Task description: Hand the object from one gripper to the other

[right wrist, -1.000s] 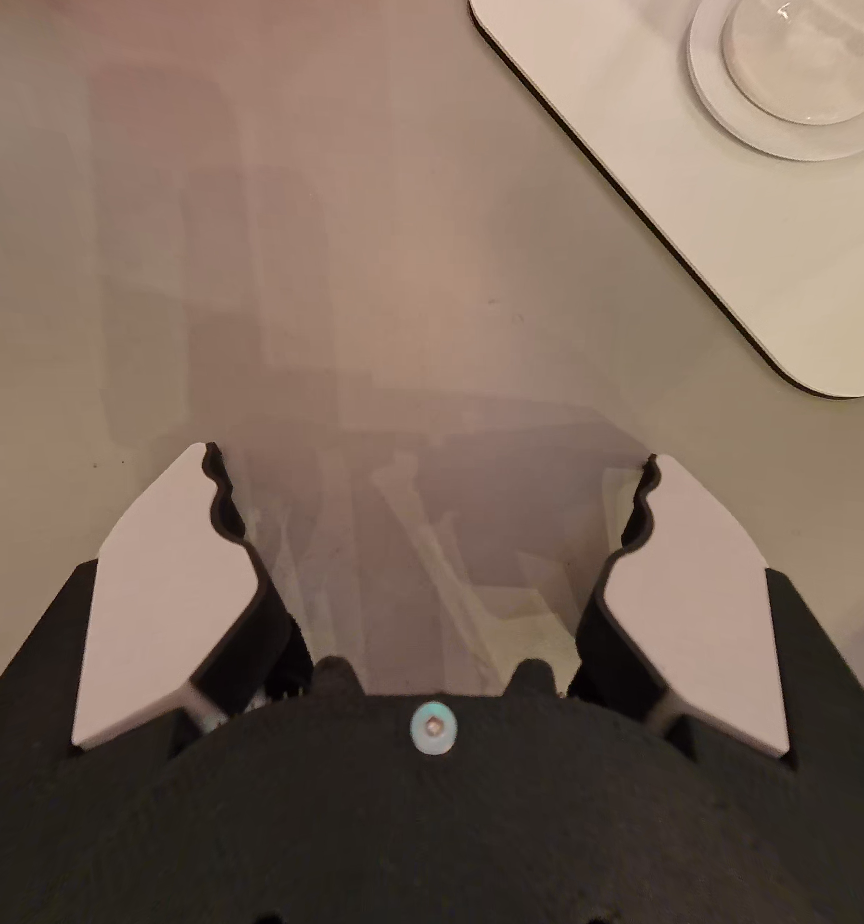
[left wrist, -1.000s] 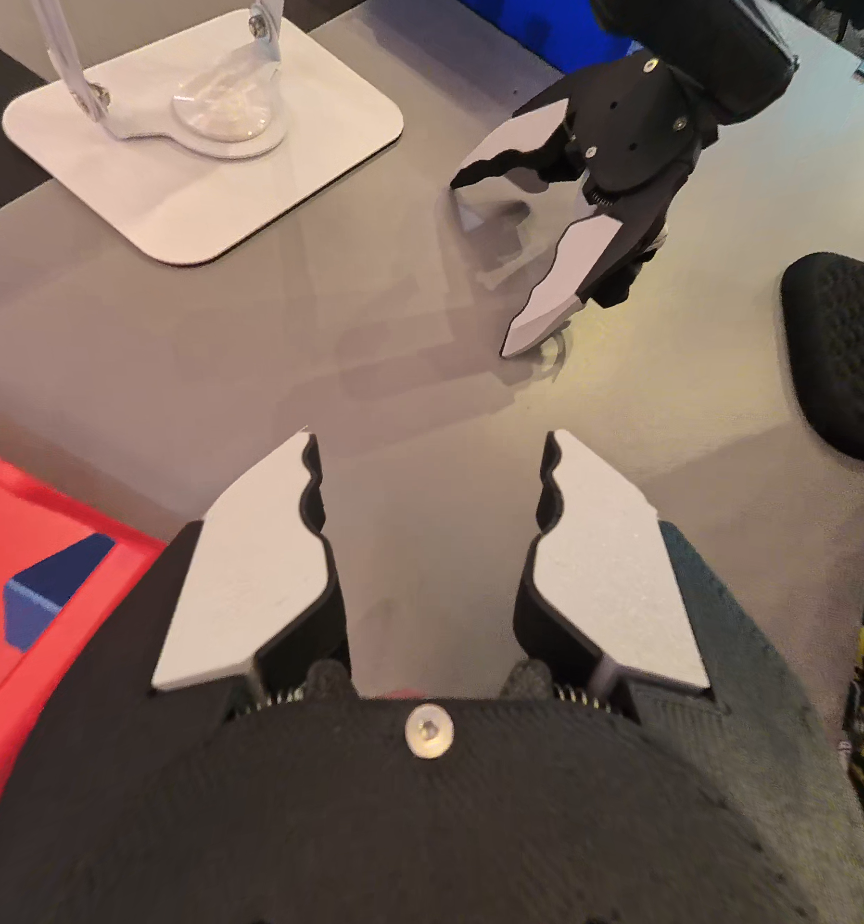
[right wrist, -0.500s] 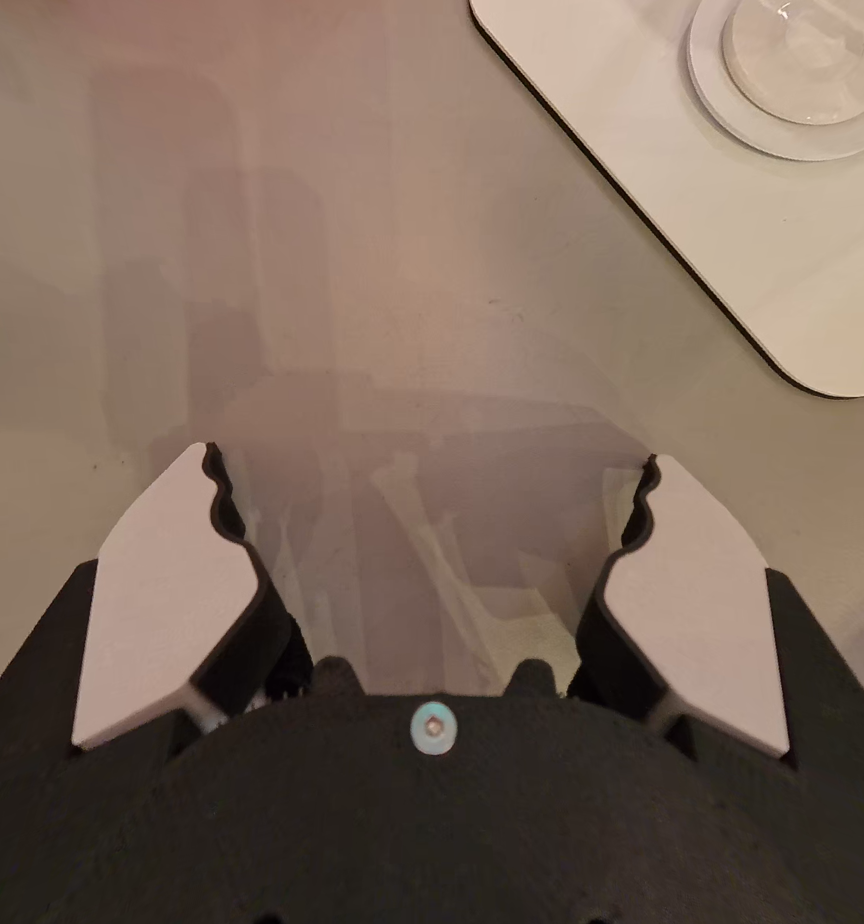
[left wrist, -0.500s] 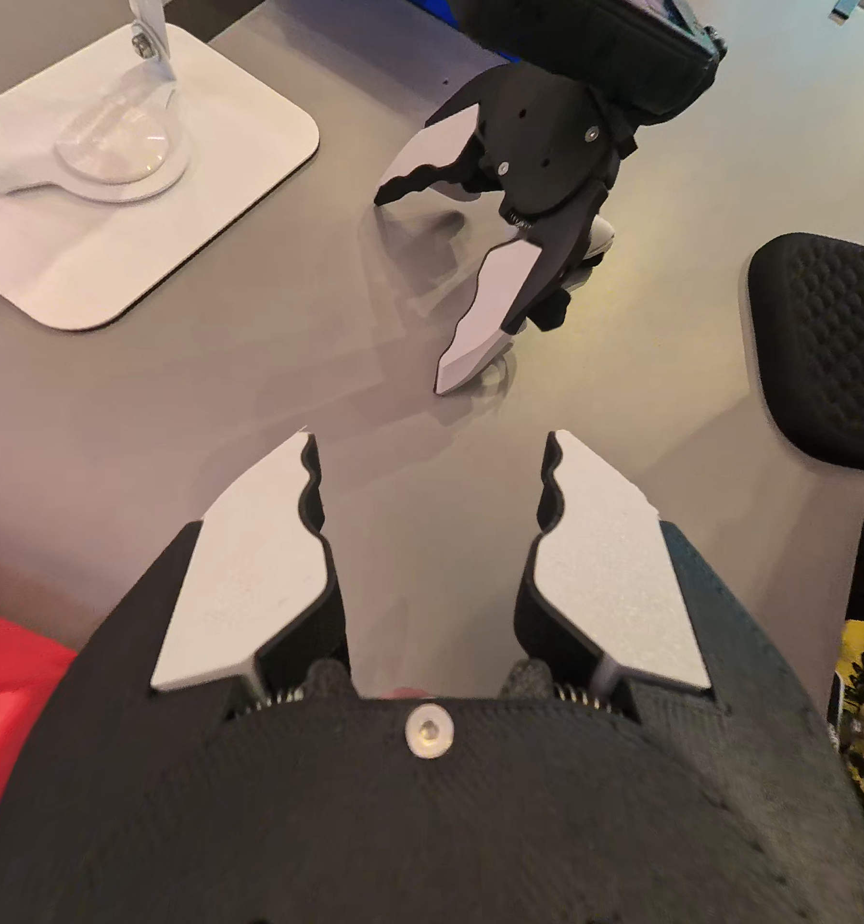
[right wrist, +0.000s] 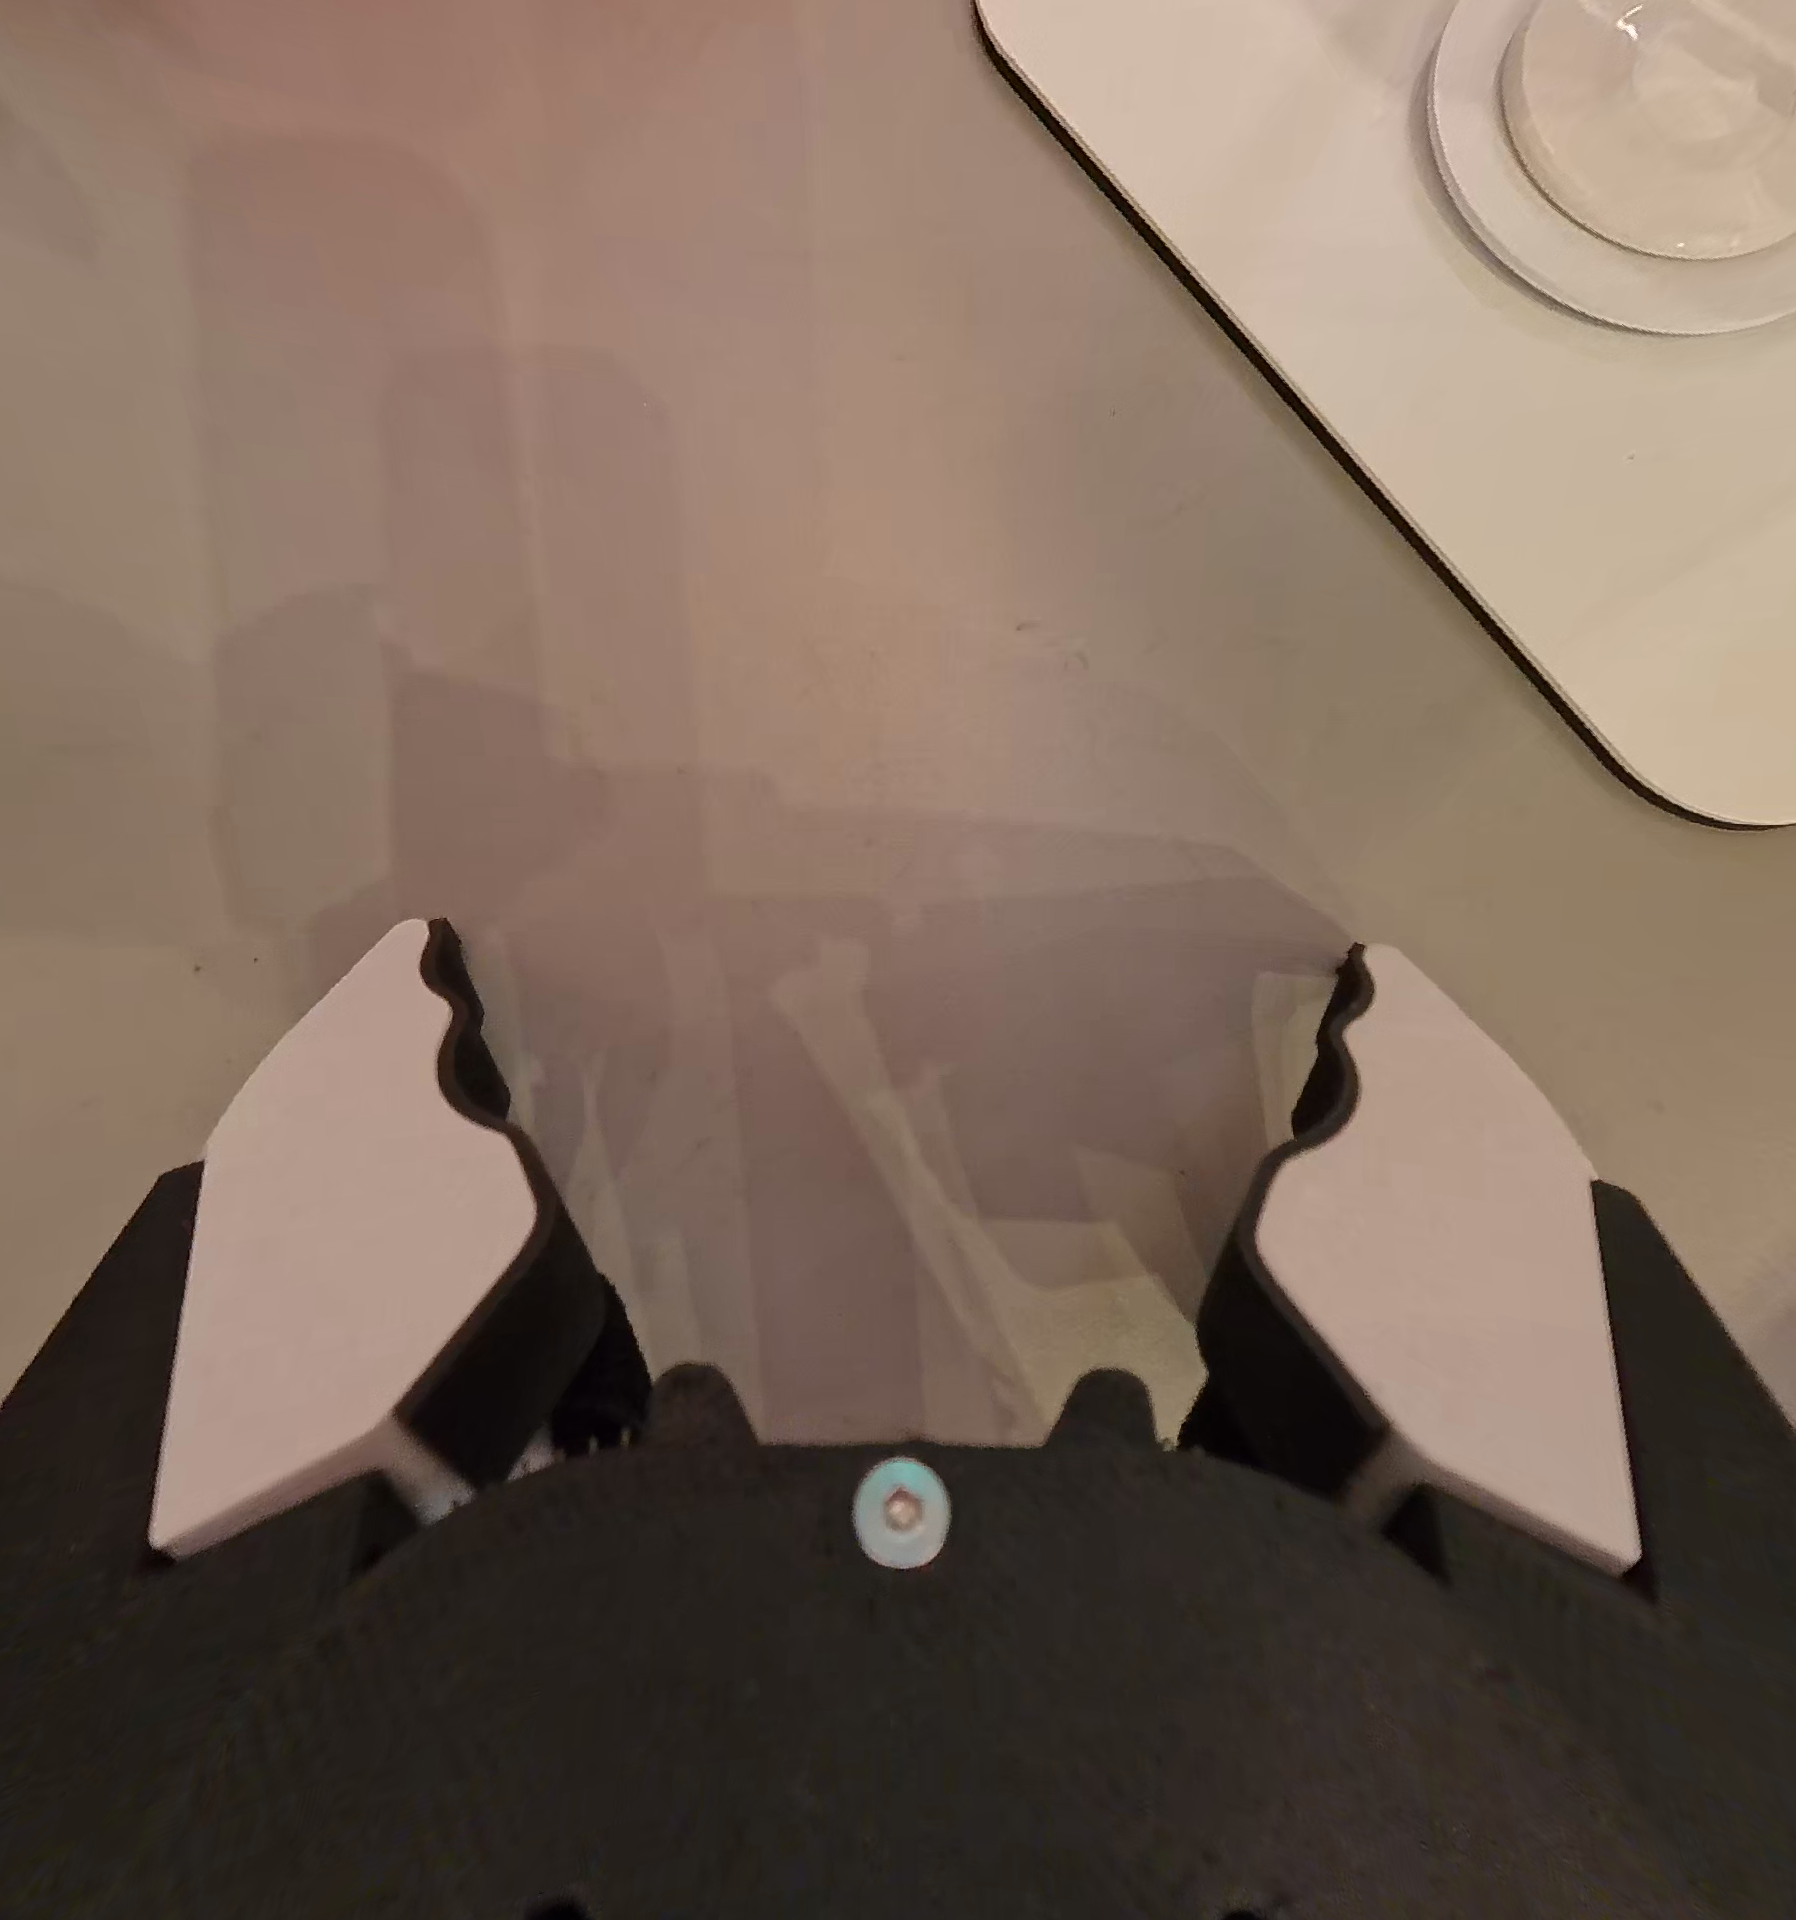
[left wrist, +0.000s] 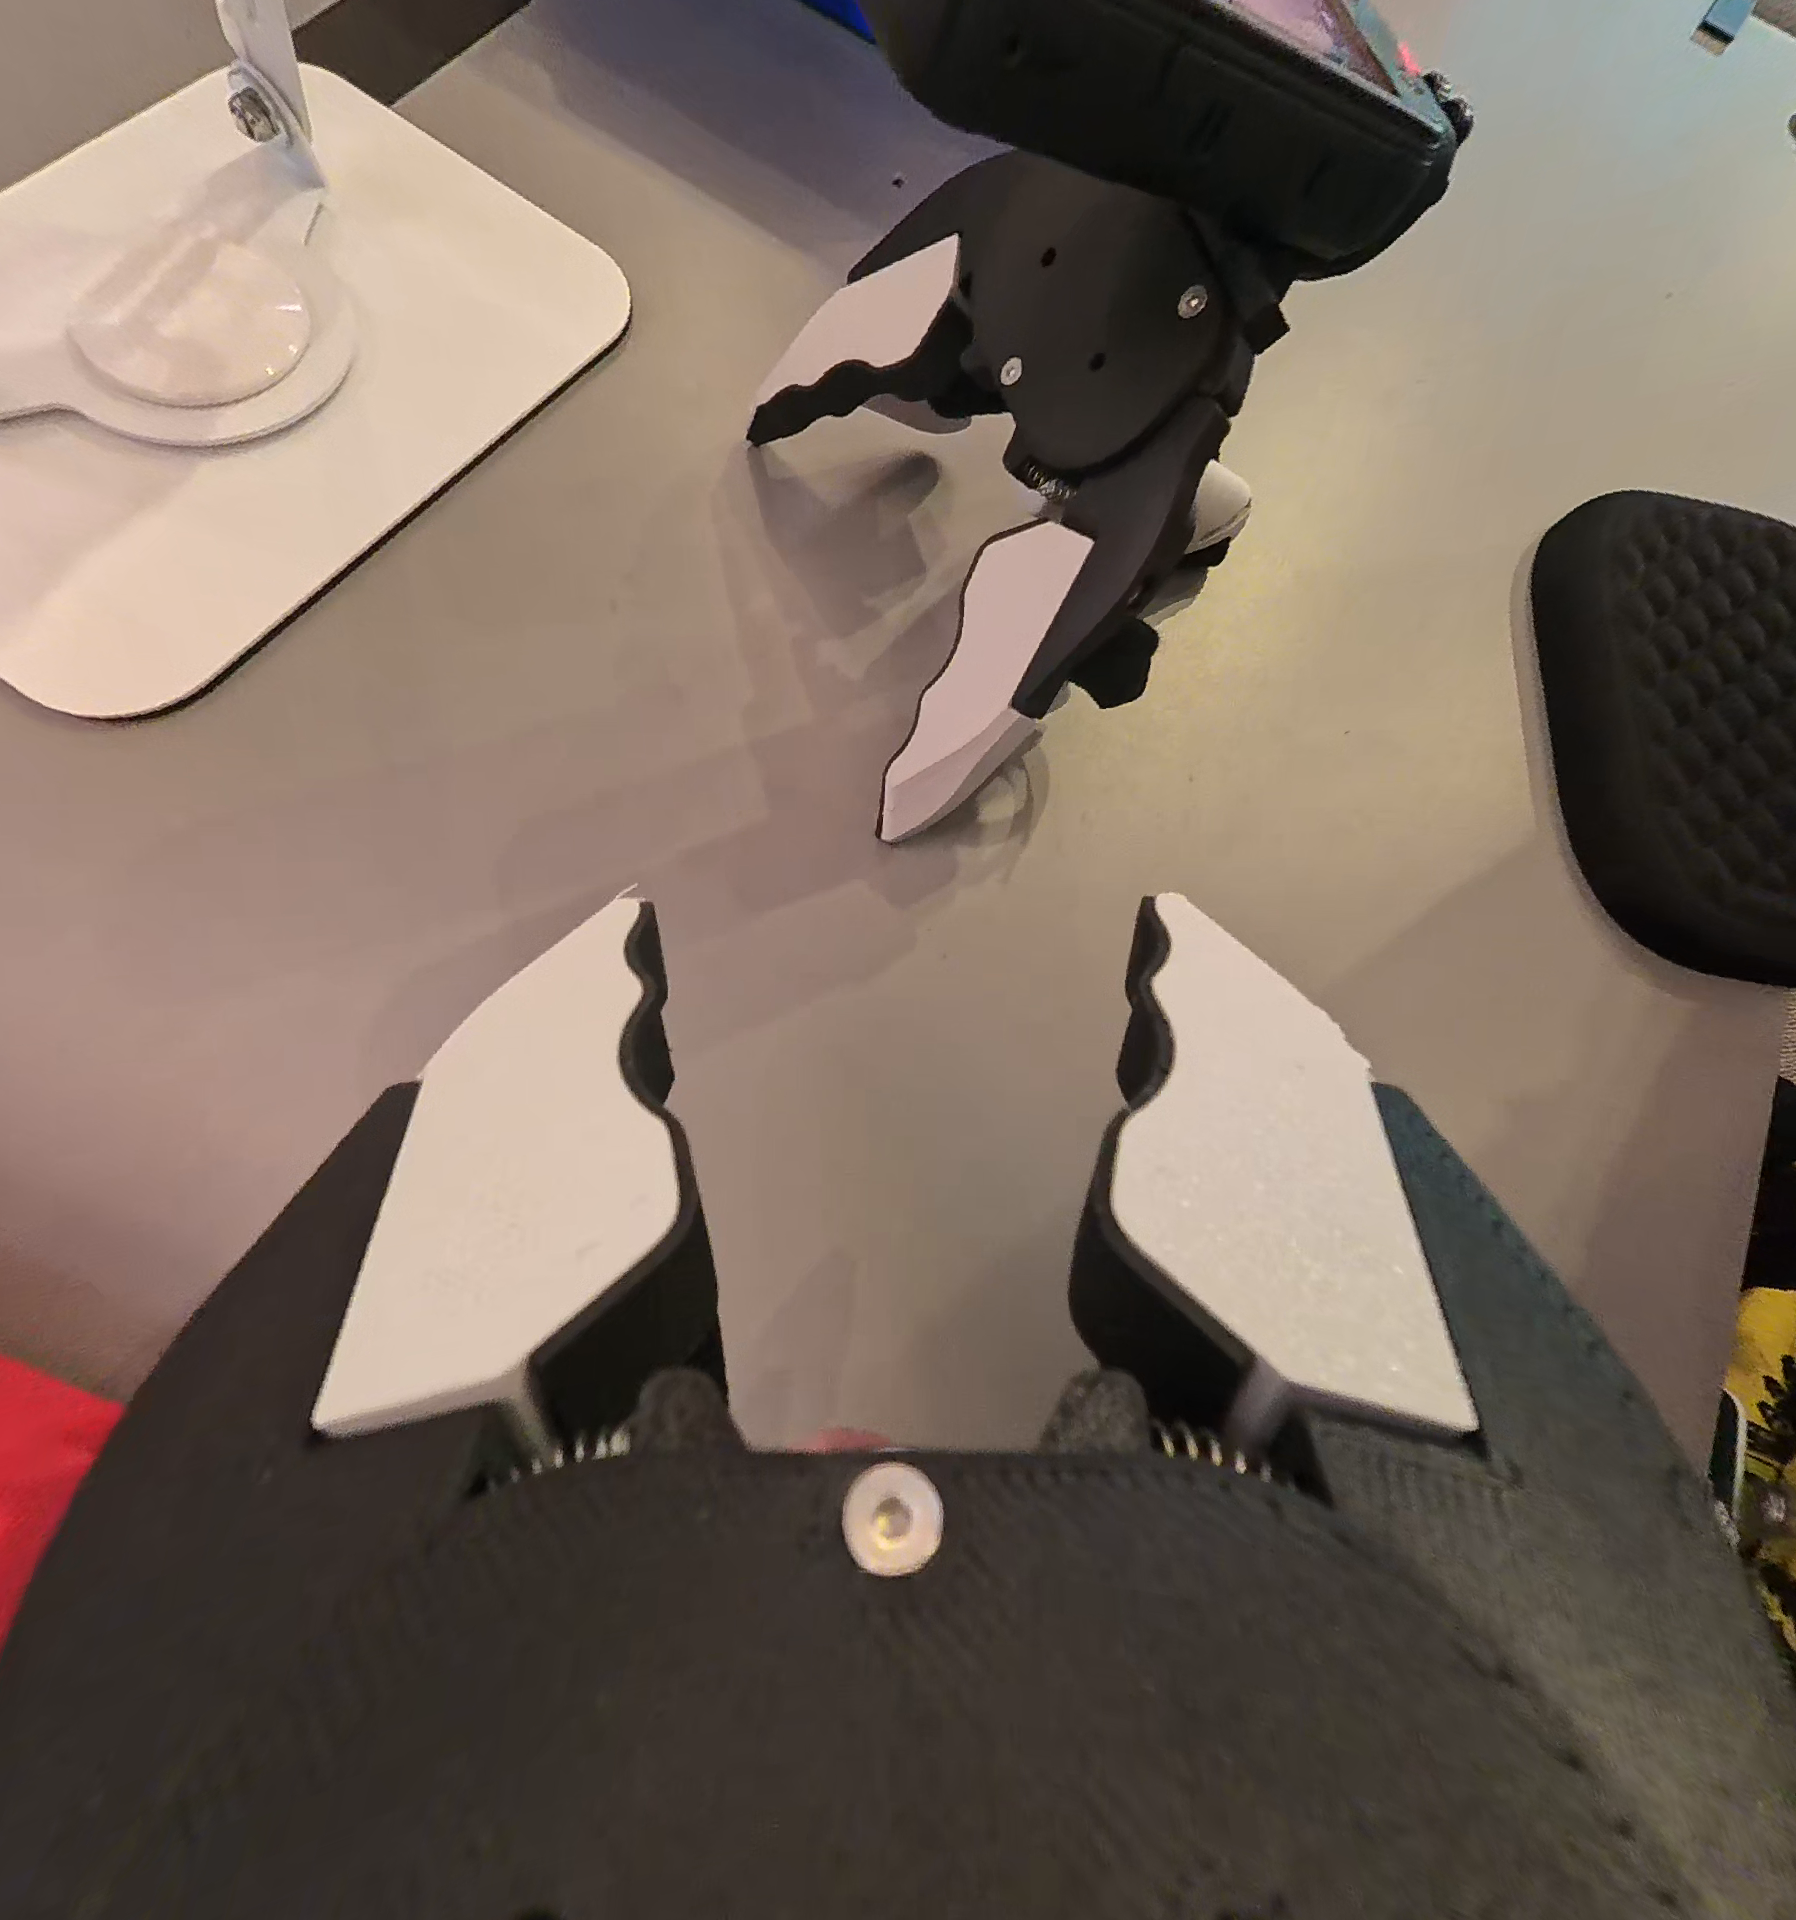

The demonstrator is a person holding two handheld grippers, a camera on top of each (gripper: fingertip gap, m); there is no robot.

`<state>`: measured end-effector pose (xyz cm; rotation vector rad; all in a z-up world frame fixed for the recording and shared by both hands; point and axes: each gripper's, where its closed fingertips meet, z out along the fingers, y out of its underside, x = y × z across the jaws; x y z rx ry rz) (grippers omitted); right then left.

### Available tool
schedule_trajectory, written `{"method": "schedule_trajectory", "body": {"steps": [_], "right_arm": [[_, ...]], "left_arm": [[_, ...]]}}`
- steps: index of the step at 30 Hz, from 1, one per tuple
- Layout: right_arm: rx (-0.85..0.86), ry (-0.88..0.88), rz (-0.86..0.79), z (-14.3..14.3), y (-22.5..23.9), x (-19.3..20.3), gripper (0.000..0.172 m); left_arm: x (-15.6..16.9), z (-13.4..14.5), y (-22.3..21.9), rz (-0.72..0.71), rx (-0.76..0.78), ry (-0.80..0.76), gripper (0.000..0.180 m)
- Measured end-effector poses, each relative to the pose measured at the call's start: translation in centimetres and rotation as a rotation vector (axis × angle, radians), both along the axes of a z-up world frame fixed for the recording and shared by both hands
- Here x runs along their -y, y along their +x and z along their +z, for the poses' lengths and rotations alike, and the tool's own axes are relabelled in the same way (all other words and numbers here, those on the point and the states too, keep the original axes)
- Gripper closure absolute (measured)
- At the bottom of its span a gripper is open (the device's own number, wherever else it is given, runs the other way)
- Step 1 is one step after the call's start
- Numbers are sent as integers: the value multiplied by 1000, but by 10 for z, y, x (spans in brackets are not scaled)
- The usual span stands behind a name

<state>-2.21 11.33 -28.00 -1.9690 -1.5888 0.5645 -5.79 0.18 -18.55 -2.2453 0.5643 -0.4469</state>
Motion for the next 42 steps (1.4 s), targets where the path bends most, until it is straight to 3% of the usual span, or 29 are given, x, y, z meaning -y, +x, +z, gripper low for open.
{"method": "schedule_trajectory", "body": {"steps": [21, 29, 35, 42], "right_arm": [[5, -2, 6, 0, -1, 0, 27], [0, 0, -6, 0, -2, -1, 27], [0, 0, -5, 0, -3, -1, 27], [7, -2, -2, 0, -8, -6, 27]], "left_arm": [[14, 9, -61, 132, 34, 43, 96], [34, 42, -156, 320, -47, 103, 96], [37, 47, -231, 345, -228, 29, 95], [40, 0, -304, 24, -680, -319, 112]]}}
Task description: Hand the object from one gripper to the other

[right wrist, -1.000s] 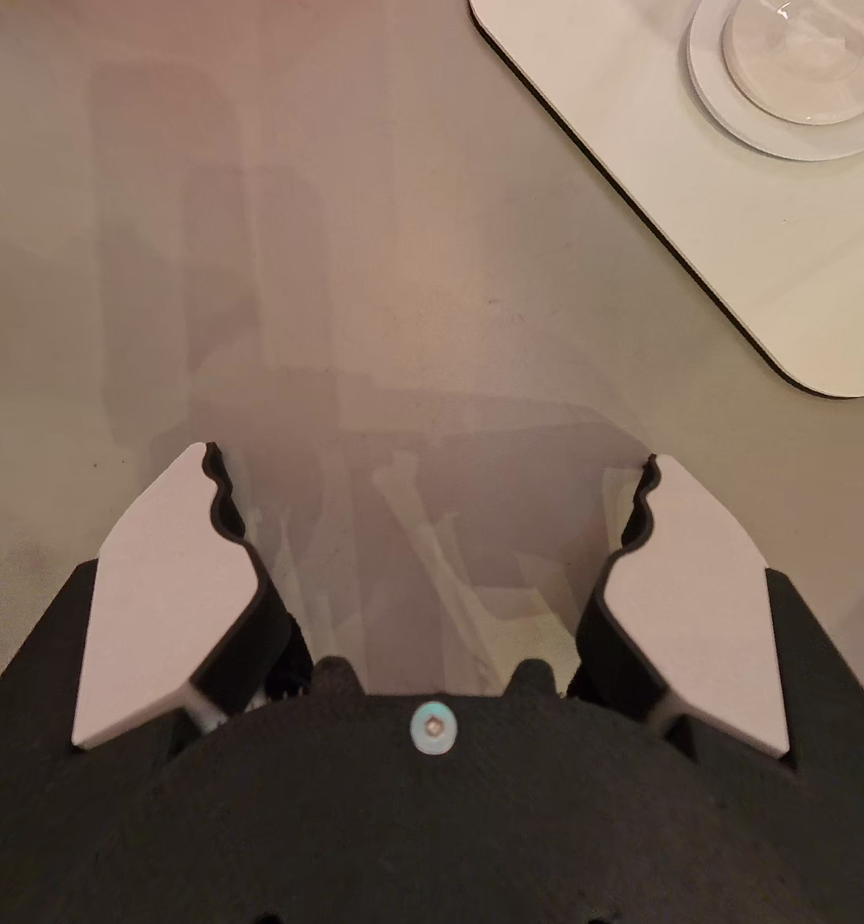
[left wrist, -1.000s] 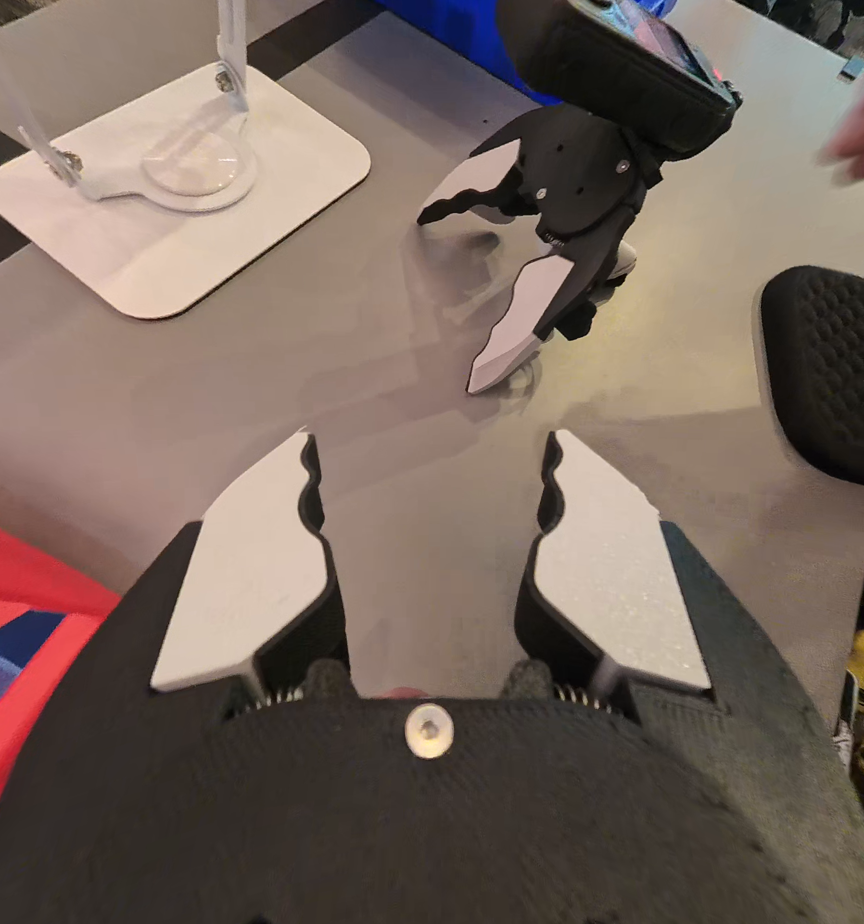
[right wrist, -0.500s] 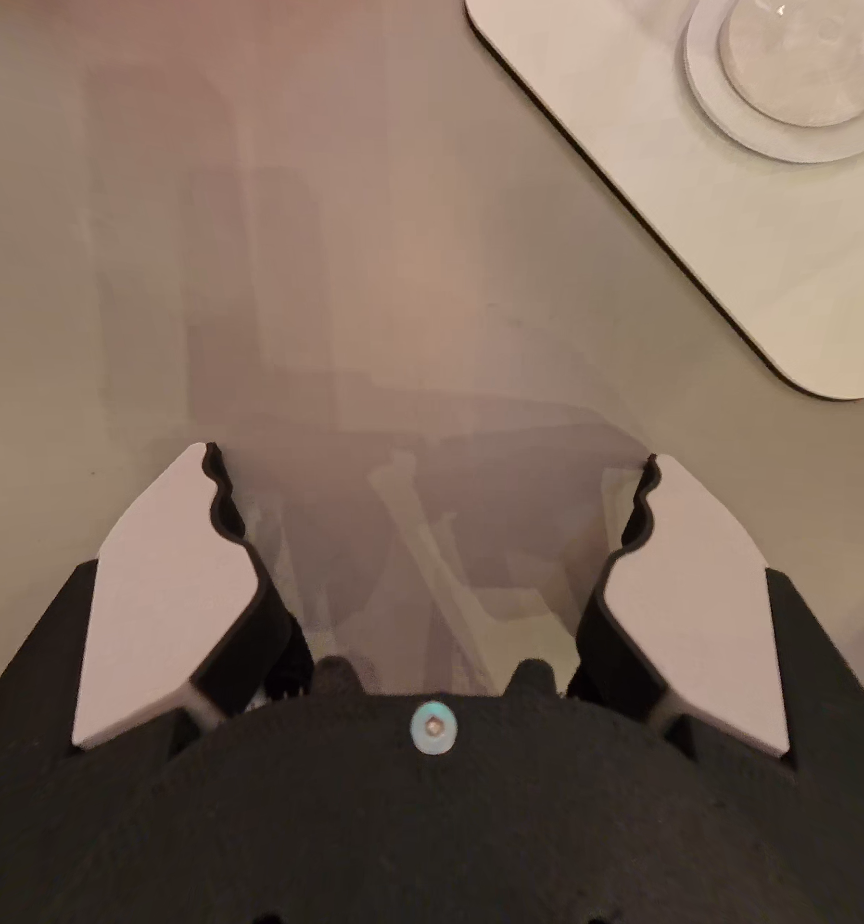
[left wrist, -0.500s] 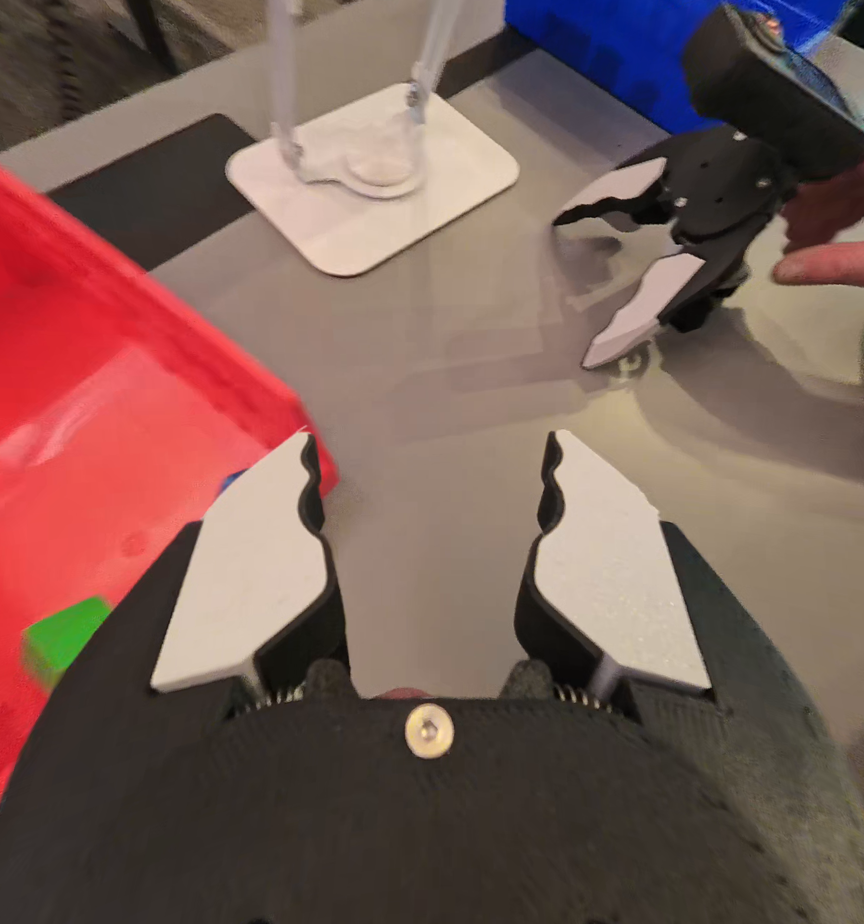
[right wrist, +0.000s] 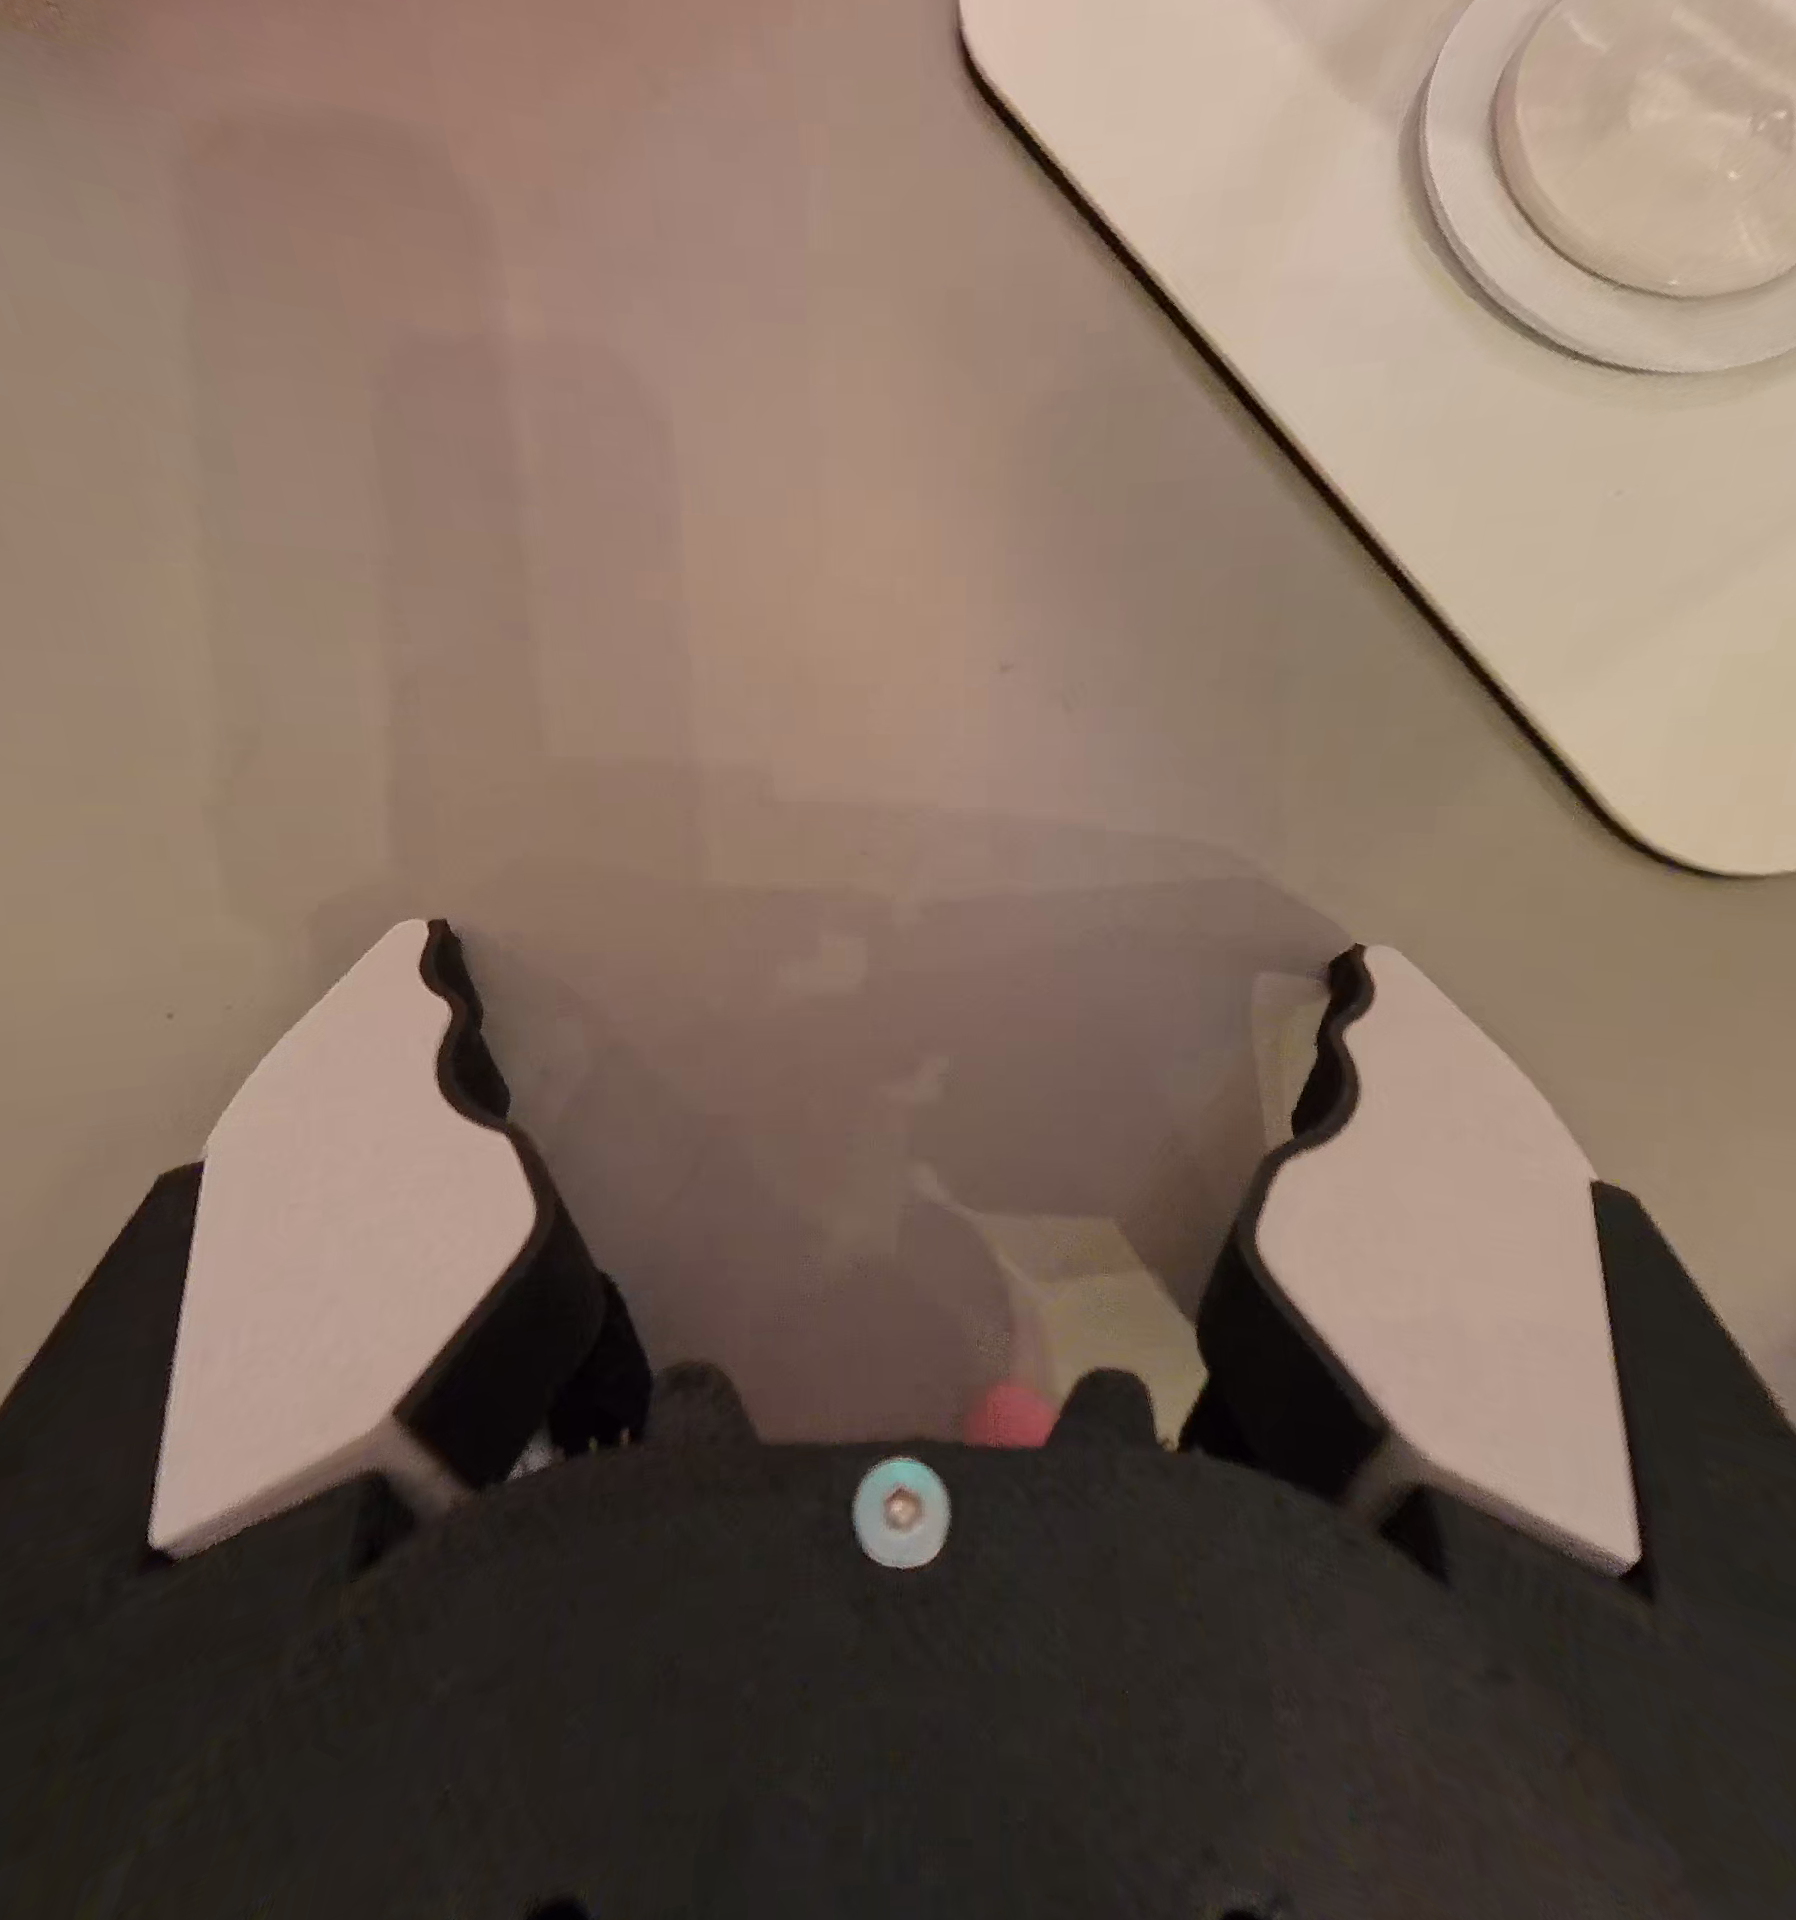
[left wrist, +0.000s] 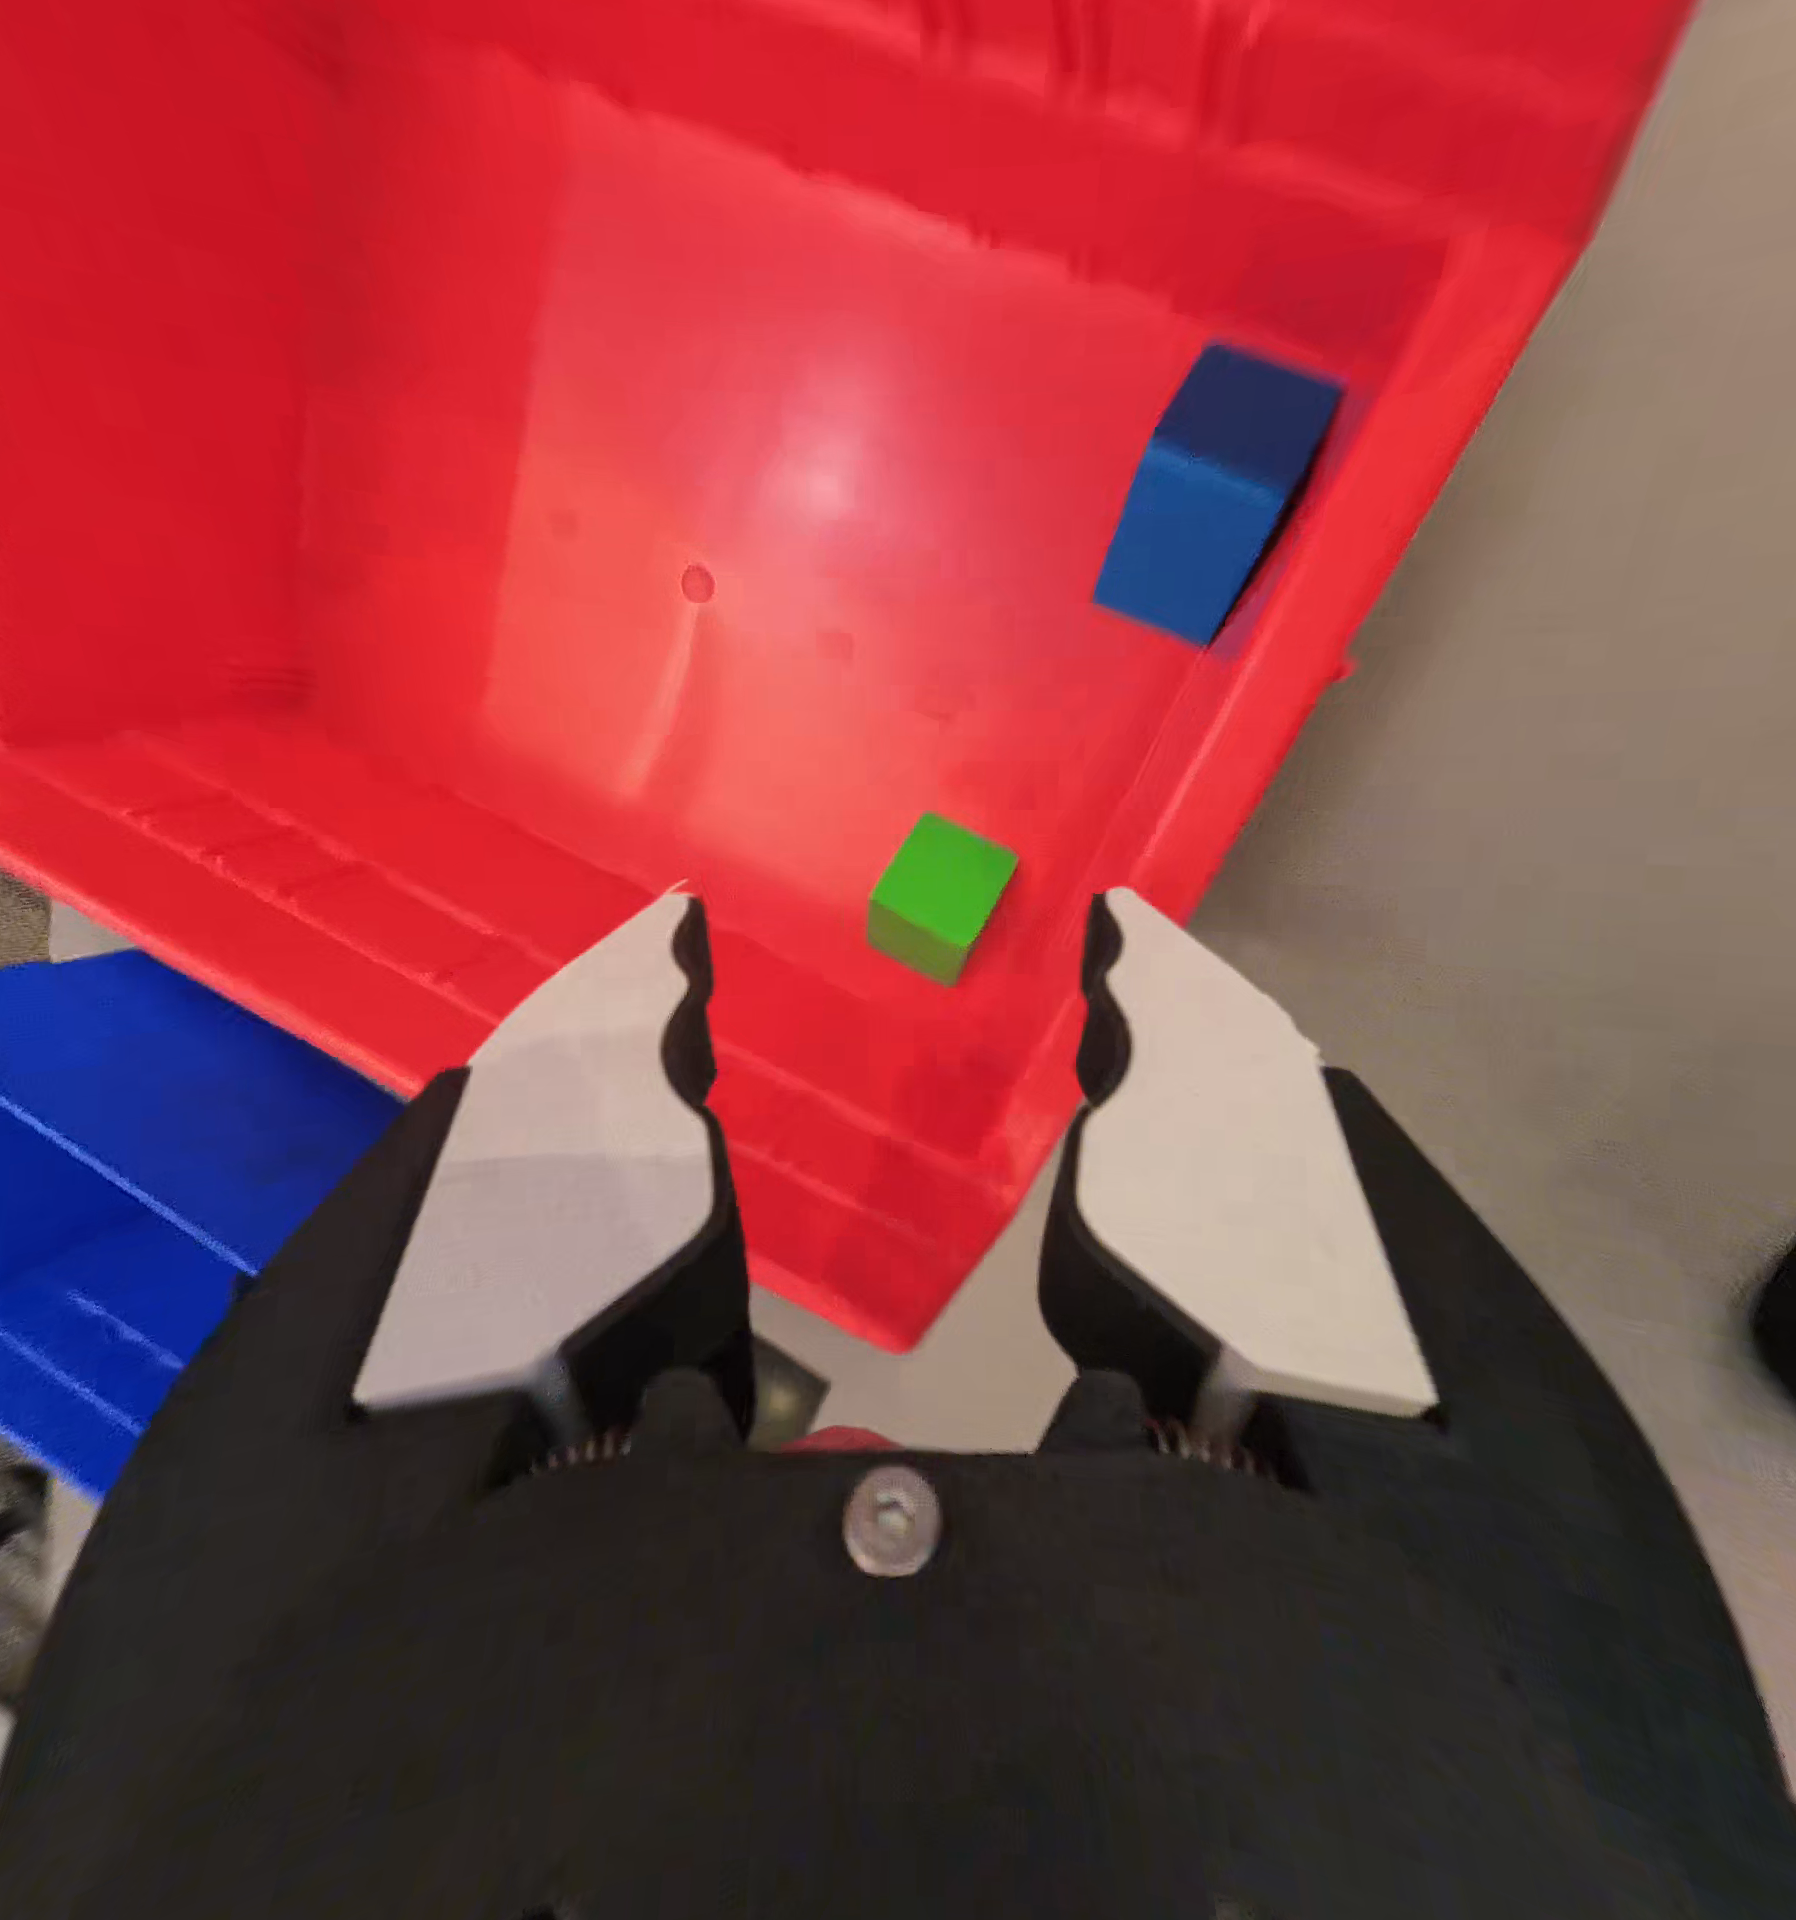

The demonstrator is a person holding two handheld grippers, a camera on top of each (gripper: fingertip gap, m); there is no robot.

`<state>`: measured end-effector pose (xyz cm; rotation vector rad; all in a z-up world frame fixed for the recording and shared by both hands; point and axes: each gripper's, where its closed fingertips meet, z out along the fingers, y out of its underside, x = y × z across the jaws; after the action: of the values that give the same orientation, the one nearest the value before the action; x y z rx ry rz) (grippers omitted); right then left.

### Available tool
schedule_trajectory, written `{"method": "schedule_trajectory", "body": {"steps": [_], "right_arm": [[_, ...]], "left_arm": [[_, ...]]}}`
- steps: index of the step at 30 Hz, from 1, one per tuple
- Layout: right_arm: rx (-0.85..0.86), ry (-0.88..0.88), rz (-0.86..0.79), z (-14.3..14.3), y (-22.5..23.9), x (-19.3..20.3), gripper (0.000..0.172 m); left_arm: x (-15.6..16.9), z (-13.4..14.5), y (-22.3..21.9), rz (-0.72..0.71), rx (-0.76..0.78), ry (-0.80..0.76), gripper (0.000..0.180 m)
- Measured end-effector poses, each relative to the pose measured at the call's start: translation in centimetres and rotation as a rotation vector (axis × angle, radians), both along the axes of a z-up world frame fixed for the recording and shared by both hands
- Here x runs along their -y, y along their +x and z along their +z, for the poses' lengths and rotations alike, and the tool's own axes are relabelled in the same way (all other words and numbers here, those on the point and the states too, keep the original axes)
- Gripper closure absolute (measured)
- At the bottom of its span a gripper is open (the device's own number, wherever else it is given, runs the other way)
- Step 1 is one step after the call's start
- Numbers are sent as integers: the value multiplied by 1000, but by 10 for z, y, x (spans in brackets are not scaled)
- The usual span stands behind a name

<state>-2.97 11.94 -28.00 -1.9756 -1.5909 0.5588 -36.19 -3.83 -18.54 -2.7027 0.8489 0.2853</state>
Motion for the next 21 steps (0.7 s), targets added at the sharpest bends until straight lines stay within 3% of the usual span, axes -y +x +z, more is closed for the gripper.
{"method": "schedule_trajectory", "body": {"steps": [8, 11, 15, 18, 21], "right_arm": [[17, -5, -60, 0, -7, -11, 27], [21, -6, -51, 0, -7, -11, 27], [20, -5, -37, 0, -7, -9, 28], [14, -3, -23, 1, -6, -7, 33], [-24, -7, 28, 8, -8, -1, 53]], "left_arm": [[11, -51, -34, -134, -119, -389, 122], [17, -64, -37, -154, -151, -466, 131], [22, -79, -40, -150, -196, -541, 138], [17, -78, -35, -132, -160, -506, 146], [11, -71, -37, -116, -146, -450, 147]]}}
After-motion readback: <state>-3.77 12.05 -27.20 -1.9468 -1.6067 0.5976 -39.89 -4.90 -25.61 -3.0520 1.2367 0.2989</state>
